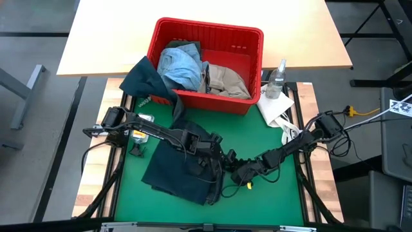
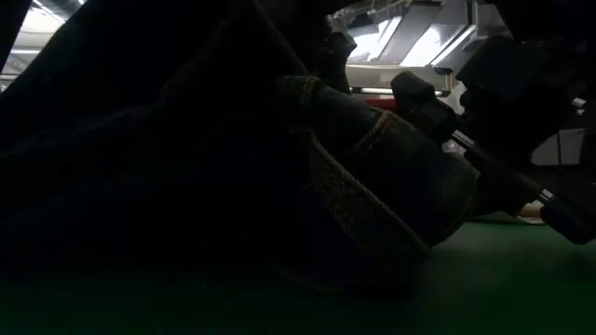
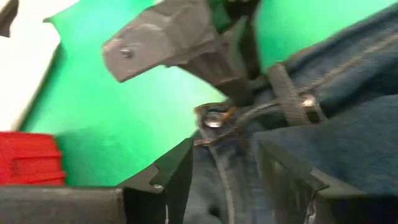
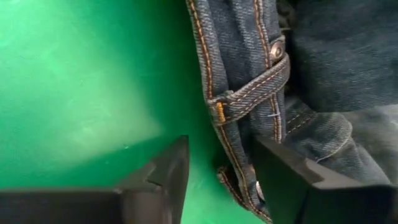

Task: Fold laundry
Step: Fold the dark blue jeans

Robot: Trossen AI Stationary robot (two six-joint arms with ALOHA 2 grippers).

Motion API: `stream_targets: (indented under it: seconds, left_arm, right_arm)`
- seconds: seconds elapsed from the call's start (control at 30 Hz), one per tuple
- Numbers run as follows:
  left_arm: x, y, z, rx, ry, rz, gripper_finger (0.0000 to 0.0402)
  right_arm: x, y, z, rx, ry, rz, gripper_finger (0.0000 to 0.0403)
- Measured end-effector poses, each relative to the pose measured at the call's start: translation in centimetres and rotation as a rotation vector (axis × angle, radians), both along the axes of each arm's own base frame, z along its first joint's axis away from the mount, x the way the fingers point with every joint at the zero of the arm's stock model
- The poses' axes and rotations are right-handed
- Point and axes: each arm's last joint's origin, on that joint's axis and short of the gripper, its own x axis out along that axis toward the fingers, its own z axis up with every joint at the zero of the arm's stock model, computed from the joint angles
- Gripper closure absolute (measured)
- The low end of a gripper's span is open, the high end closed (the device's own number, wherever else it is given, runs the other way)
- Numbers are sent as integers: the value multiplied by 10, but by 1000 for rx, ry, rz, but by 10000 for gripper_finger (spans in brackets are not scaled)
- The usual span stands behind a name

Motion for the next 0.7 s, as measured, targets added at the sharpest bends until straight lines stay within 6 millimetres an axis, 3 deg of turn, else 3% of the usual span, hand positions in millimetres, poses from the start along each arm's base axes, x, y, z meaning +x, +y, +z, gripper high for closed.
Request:
stream_targets:
  seconds: [0.33, 0.53, 0.7]
  left_arm:
    - [2, -4, 11, 16, -31, 40, 233]
    - [-10, -8, 19, 16, 72, 252, 233]
    - [-25, -17, 29, -3, 151, 446, 233]
  right_arm:
    - [19, -18, 16, -8, -201, -41, 390]
    - [31, -29, 35, 34, -408, -76, 377]
    - [36, -38, 43, 53, -493, -87, 396]
